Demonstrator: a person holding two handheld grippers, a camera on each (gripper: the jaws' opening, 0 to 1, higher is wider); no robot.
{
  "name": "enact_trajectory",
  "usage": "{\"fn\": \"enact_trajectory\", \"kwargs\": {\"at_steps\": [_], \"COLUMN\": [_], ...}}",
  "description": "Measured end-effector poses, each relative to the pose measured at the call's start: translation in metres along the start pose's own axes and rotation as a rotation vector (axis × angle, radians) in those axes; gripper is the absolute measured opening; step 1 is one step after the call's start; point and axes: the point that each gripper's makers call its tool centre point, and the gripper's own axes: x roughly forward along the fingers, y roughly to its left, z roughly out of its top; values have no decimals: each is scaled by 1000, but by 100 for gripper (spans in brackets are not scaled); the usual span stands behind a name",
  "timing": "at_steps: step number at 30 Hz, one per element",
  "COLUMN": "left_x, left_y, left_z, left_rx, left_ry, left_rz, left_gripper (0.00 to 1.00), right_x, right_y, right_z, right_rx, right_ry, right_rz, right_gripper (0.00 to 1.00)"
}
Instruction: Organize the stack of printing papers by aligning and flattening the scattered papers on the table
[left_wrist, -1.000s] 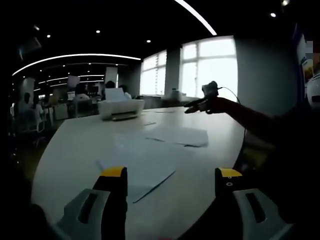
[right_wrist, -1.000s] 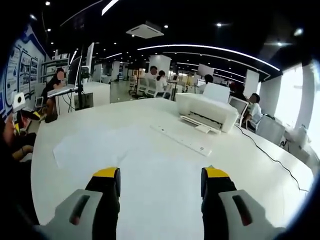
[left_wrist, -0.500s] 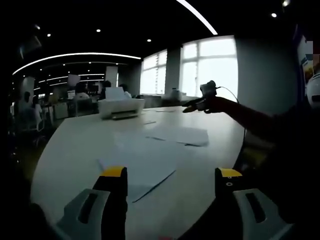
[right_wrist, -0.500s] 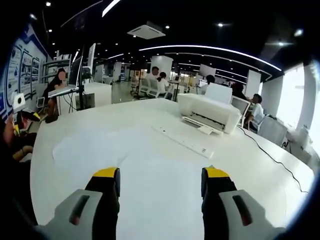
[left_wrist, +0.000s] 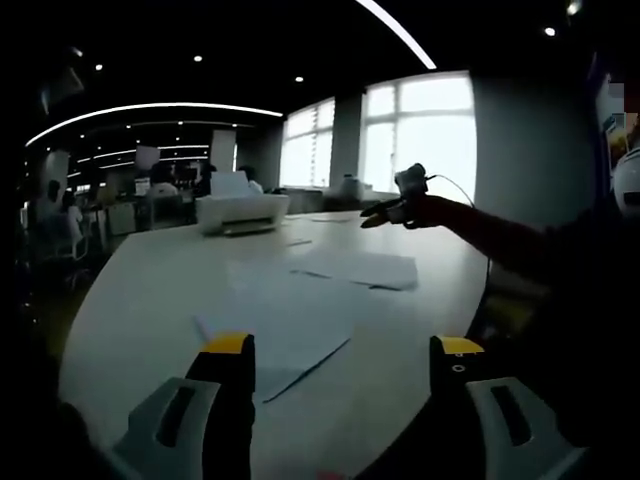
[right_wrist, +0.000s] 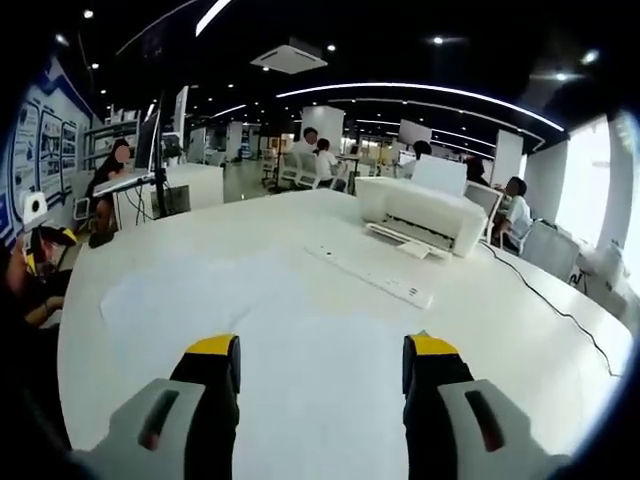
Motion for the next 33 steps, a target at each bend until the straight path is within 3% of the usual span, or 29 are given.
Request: {"fn": "enact_trajectory", "kwargs": {"at_steps": [25, 33], "left_x": [6, 3], "left_y": [-7, 3], "left_z": [-7, -7], "left_rx": [-12, -17], "left_ry": [12, 15], "left_rz": [-2, 4], "left_gripper": [74, 74], "right_x": [22, 34], "right_y": [-19, -22], "right_z": [-1, -4], "right_rx": [17, 13], "right_ry": [-26, -55], "right_rz": [-11, 0], "right_gripper": [63, 64]}}
